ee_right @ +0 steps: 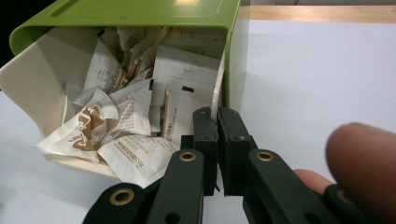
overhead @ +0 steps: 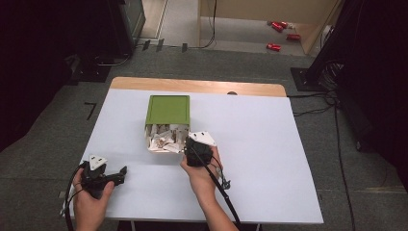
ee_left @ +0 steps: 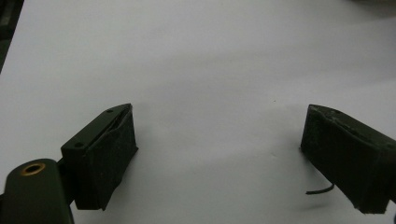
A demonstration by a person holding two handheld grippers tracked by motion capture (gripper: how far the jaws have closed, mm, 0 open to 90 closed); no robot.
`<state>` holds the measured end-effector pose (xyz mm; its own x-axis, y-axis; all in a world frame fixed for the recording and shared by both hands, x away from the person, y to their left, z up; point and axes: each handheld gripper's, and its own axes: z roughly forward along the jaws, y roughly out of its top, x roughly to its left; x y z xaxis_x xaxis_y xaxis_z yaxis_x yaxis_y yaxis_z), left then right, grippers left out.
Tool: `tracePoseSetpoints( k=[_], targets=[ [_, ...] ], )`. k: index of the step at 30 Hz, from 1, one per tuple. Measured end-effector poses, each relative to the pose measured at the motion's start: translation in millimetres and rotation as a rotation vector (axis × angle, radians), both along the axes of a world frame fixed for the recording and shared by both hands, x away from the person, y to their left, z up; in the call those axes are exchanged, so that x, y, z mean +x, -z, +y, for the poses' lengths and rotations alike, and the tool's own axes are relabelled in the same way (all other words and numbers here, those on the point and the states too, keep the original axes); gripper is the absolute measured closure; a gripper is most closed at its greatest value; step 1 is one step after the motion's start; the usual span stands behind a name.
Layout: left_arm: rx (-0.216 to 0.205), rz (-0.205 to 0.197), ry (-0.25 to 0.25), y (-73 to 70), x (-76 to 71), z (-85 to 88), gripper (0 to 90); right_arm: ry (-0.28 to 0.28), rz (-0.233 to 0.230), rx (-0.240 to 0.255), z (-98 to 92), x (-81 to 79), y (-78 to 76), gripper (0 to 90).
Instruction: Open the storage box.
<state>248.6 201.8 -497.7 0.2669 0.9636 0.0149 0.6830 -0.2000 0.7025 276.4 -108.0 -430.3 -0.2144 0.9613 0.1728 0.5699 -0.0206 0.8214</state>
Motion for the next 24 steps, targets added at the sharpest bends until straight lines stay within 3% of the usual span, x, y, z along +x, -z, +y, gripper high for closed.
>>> tracePoseSetpoints(
  k=[24],
  targets=[
    [0.002,0.001,0.001,-0.1,0.0,0.1,10.9,-0.031,-0.032,0.030,-3.1,-47.4,-1.9,89.6]
  ],
)
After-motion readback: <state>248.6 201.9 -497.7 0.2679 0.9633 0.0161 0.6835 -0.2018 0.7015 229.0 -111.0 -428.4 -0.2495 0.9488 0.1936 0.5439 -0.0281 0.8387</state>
